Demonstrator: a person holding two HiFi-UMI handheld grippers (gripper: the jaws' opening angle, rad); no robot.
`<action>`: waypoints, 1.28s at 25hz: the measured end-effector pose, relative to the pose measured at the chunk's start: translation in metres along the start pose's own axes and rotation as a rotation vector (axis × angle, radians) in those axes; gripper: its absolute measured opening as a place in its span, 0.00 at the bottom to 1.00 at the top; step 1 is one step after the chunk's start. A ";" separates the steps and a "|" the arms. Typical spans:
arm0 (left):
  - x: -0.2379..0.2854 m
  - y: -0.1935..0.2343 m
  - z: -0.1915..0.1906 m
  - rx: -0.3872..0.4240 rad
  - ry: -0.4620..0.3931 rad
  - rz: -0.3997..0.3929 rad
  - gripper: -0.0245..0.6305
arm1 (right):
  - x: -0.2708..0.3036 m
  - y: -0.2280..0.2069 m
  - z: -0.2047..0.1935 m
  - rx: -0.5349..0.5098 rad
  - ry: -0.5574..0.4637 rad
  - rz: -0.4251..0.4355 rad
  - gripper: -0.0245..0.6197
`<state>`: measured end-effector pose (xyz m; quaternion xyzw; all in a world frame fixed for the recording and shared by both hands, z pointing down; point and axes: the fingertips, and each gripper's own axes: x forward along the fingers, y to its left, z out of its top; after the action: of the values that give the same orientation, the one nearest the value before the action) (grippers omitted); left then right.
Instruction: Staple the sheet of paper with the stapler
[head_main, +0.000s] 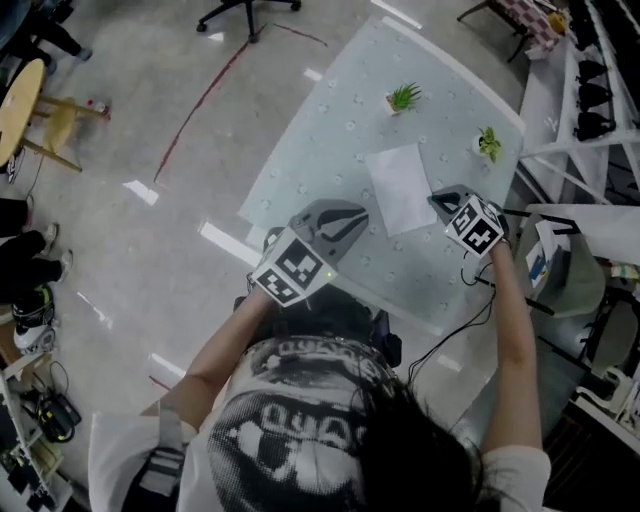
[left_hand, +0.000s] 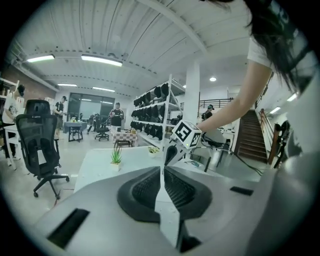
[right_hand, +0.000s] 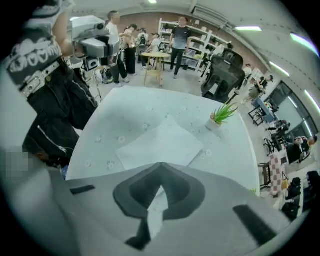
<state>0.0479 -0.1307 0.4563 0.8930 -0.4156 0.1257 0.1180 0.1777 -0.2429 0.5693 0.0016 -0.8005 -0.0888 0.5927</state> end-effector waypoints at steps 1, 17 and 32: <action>-0.003 -0.001 0.002 0.009 0.000 -0.015 0.07 | -0.003 0.003 0.007 0.030 -0.024 -0.016 0.04; -0.050 -0.008 -0.031 0.100 0.065 -0.232 0.07 | -0.030 0.114 0.086 0.603 -0.361 -0.293 0.04; -0.058 -0.042 -0.048 0.118 0.095 -0.240 0.07 | -0.057 0.179 0.102 0.797 -0.530 -0.386 0.04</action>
<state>0.0382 -0.0475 0.4783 0.9348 -0.2915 0.1771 0.0991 0.1157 -0.0463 0.5124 0.3523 -0.8800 0.1181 0.2958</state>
